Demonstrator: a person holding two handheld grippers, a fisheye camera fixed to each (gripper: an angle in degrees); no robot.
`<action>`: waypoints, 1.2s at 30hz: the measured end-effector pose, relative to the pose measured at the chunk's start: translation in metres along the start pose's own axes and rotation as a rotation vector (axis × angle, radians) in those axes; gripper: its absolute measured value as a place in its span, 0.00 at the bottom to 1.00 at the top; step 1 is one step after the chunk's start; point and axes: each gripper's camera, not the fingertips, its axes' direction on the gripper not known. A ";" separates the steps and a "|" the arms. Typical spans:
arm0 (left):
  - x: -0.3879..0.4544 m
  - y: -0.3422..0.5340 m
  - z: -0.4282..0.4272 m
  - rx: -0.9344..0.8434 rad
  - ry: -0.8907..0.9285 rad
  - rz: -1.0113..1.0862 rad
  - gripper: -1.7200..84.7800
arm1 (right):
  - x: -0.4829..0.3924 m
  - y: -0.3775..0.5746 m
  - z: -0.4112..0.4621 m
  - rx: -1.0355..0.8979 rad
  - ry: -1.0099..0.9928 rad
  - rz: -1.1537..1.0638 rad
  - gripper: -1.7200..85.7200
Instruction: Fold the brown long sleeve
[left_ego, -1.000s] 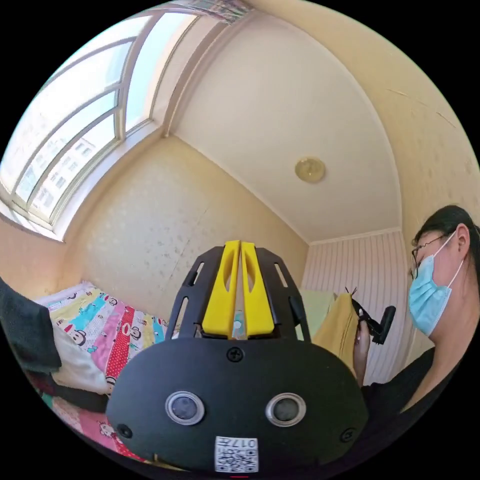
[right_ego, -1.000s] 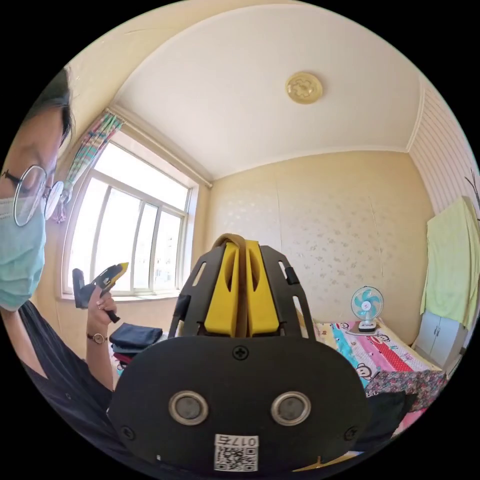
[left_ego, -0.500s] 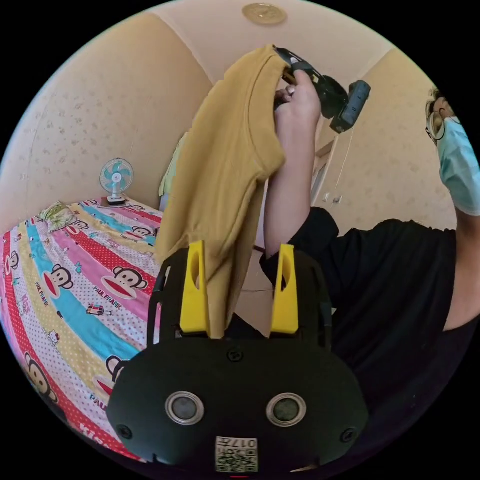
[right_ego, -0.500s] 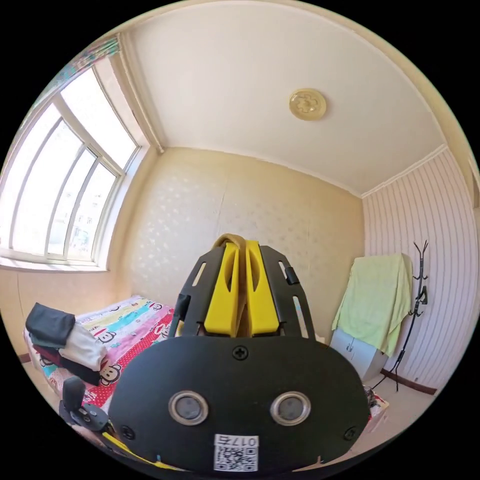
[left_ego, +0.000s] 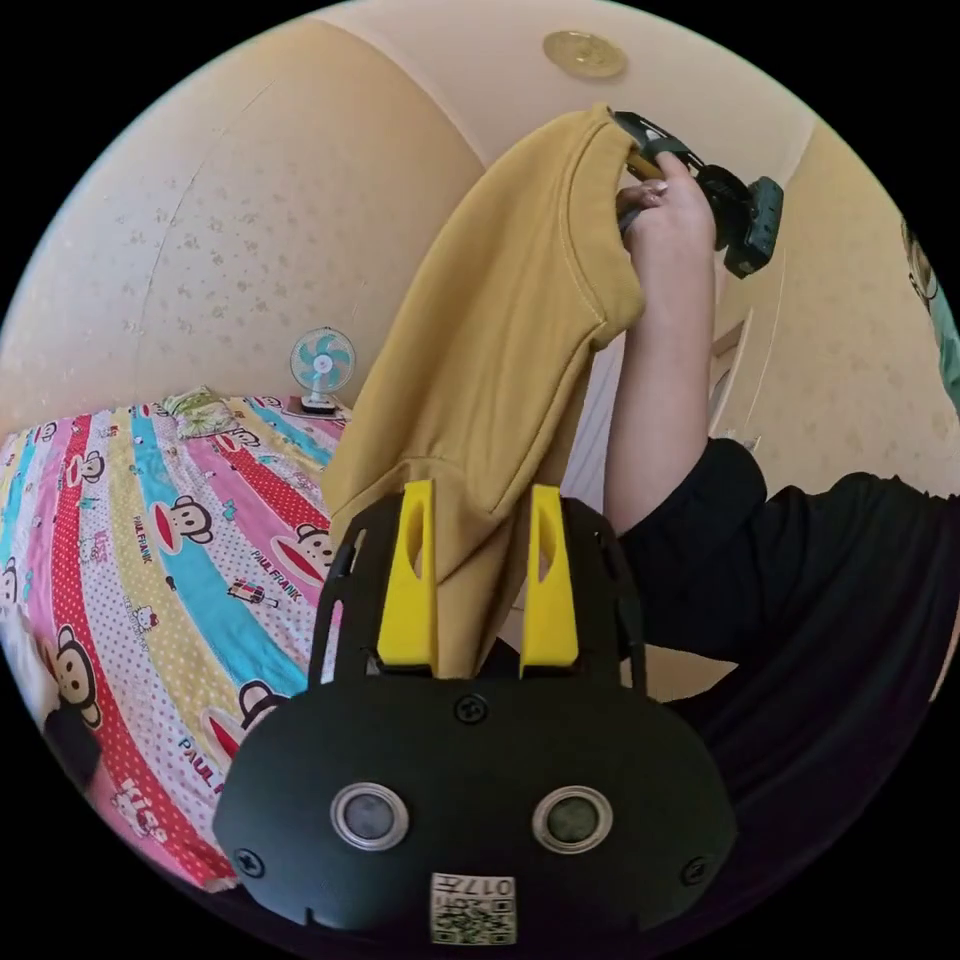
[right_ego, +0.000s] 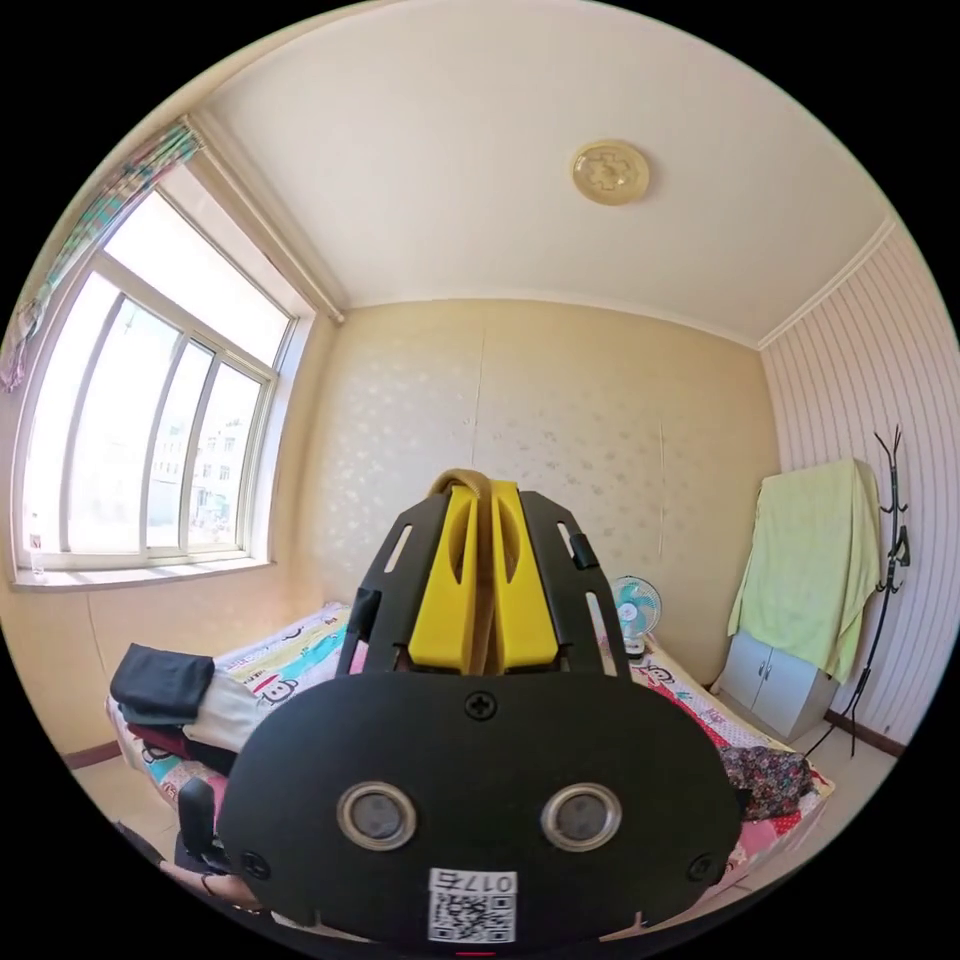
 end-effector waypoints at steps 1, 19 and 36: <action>0.000 0.001 -0.002 0.028 -0.010 -0.011 0.06 | -0.003 0.001 0.001 0.010 0.028 -0.014 0.06; -0.014 -0.161 -0.218 0.669 -0.338 0.100 0.03 | 0.109 0.042 0.032 -0.167 -0.142 -0.108 0.05; -0.409 -0.029 0.028 -0.540 -0.593 -0.555 0.17 | 0.183 0.588 0.425 -1.455 -0.318 0.243 0.17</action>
